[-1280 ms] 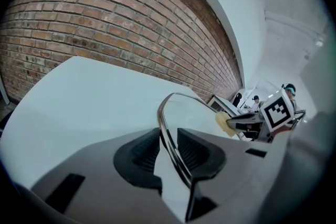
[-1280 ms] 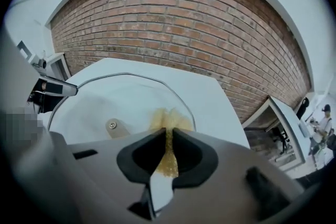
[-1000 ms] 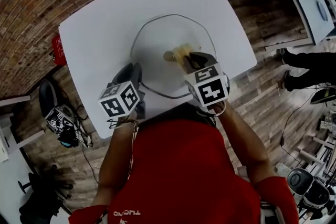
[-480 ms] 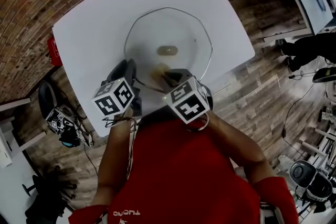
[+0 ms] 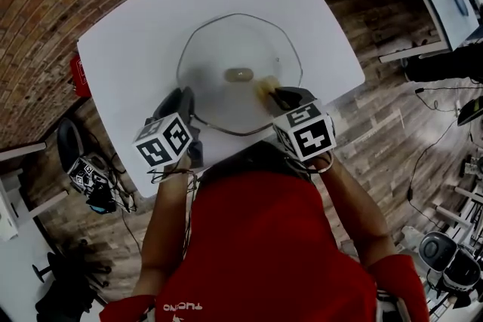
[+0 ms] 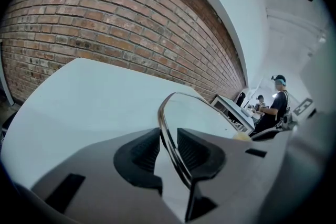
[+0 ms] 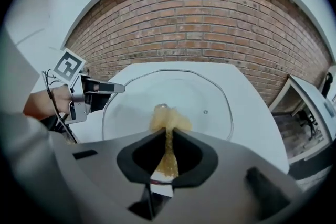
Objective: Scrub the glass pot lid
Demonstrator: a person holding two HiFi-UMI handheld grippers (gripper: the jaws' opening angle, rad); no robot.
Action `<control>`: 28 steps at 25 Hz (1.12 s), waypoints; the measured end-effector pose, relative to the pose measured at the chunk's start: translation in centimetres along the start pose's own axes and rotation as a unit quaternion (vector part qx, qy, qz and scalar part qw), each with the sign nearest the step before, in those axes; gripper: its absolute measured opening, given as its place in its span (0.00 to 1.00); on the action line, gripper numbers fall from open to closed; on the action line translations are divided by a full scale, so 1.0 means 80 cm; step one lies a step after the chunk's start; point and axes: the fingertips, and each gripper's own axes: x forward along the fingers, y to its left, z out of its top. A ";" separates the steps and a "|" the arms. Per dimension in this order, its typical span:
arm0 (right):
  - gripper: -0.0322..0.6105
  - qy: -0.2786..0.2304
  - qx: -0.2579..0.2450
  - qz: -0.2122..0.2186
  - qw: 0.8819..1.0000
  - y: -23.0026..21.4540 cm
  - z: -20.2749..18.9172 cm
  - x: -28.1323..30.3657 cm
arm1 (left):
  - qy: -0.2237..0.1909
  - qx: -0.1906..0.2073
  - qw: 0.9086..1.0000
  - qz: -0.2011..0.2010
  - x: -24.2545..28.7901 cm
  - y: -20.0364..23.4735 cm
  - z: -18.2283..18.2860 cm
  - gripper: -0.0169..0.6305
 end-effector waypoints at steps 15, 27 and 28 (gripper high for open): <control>0.13 -0.033 -0.032 -0.007 0.999 0.018 0.092 0.077 | -0.042 0.025 0.999 0.014 -0.008 -0.003 0.020 0.20; 0.28 -0.056 -0.046 0.022 0.997 0.016 0.102 0.073 | -0.095 0.037 0.994 0.035 -0.051 -0.006 0.047 0.22; 0.28 -0.065 -0.046 0.024 0.997 0.014 0.106 0.063 | -0.106 0.048 0.993 0.038 -0.057 -0.011 0.056 0.22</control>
